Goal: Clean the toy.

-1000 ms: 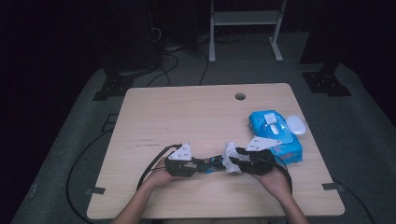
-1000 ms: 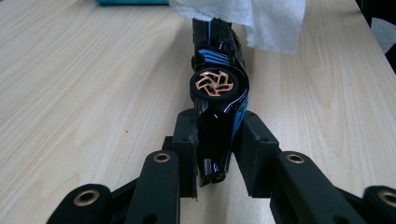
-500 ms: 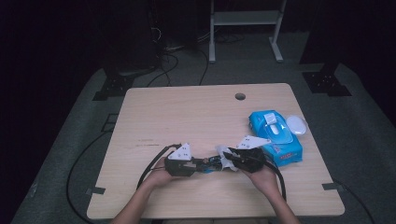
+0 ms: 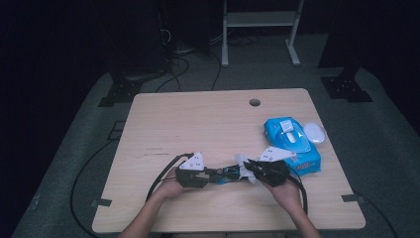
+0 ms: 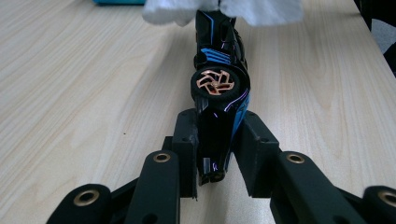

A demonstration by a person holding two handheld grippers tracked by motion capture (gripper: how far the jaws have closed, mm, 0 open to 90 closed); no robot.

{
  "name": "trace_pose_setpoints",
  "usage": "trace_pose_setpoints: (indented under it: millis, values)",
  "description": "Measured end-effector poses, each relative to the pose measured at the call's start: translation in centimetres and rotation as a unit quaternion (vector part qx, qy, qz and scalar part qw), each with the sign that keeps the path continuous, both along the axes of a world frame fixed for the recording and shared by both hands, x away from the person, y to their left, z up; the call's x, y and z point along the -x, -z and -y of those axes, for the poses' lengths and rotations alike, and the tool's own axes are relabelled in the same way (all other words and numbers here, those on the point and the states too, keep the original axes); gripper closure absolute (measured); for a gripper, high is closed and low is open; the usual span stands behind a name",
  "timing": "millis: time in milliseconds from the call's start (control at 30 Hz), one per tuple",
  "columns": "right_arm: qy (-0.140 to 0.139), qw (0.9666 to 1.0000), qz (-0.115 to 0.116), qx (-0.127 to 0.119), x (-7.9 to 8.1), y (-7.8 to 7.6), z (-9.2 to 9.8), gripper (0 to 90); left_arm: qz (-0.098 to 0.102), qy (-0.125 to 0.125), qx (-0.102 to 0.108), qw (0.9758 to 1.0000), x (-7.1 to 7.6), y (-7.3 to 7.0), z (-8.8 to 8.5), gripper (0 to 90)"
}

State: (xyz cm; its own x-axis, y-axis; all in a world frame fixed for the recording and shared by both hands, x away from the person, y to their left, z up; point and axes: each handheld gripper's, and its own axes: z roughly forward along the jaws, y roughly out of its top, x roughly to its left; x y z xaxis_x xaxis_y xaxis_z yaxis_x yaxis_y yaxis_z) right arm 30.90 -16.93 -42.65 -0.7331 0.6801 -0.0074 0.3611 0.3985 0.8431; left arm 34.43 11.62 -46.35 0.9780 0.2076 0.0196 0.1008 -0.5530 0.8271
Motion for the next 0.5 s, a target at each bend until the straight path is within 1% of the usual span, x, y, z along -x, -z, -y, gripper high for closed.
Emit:
trace_pose_setpoints:
  millis: [67,100,167,233,267,333,367,400,500]
  values:
    - [-0.010,0.9999,0.002,0.006,0.1,0.0,-0.6,83.6,0.001,-0.001,0.000,1.0000,0.0,0.0,0.0,70.4]
    - [-0.010,0.9999,0.003,0.012,0.2,0.1,-0.7,83.7,0.002,-0.001,-0.001,1.0000,0.1,0.0,0.0,70.4]
    - [-0.004,0.9999,0.004,0.013,0.1,0.1,-0.3,83.8,0.003,-0.001,-0.002,1.0000,0.1,0.0,0.0,70.4]
    - [0.011,0.9997,0.008,0.022,0.1,0.1,0.6,83.9,0.003,-0.001,-0.003,1.0000,0.1,0.0,0.0,70.5]
    - [0.018,0.9997,0.005,0.017,0.1,0.2,1.1,84.0,0.003,-0.001,-0.002,1.0000,0.1,0.0,0.0,70.4]
    - [0.031,0.9993,0.000,0.020,0.2,0.2,1.9,84.0,0.001,-0.001,-0.001,1.0000,0.0,0.0,0.0,70.4]
    - [0.032,0.9992,-0.001,0.022,0.2,0.2,2.1,84.0,0.001,0.000,-0.001,1.0000,0.0,0.0,0.0,70.5]
    - [0.032,0.9993,-0.002,0.018,0.2,0.2,2.2,84.0,0.002,0.000,-0.001,1.0000,0.0,0.0,0.0,70.4]
    - [0.024,0.9997,0.002,0.009,0.3,0.1,1.7,84.0,-0.001,0.000,0.000,1.0000,0.0,0.0,0.0,70.4]
